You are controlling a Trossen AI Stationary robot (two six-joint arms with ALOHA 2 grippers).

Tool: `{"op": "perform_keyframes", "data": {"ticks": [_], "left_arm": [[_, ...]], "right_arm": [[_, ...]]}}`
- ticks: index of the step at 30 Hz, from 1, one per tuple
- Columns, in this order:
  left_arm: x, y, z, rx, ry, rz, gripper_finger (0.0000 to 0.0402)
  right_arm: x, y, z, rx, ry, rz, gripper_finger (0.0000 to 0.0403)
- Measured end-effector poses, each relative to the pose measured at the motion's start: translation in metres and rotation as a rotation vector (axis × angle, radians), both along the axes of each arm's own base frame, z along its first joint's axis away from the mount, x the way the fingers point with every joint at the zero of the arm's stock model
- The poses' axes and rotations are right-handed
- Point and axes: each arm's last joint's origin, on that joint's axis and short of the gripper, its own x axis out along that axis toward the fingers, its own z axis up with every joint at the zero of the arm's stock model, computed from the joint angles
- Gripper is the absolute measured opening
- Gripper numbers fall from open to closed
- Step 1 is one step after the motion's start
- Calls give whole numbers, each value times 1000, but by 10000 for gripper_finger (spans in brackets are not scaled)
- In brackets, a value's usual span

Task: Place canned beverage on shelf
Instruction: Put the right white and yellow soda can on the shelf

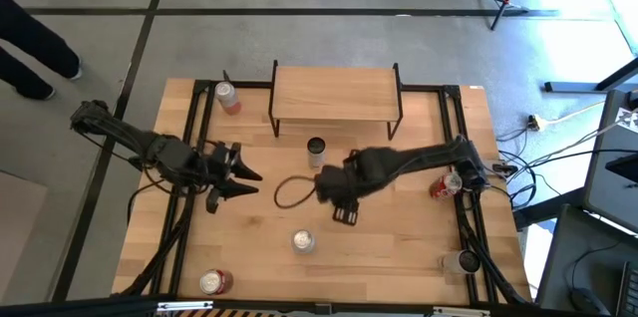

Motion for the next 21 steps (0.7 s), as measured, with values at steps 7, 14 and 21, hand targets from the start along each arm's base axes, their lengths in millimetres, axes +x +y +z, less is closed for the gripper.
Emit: {"op": "perform_keyframes", "data": {"ticks": [7,14,21], "left_arm": [[-9,5,23,70,90,51,157],[-12,8,31,88,104,71,157],[-8,11,30,179,106,142,157]], "right_arm": [[-13,-46,44,15,-151,-126,225],[-35,-95,76,4,-249,-219,225],[-75,-138,109,-70,-341,-248,225]]}}
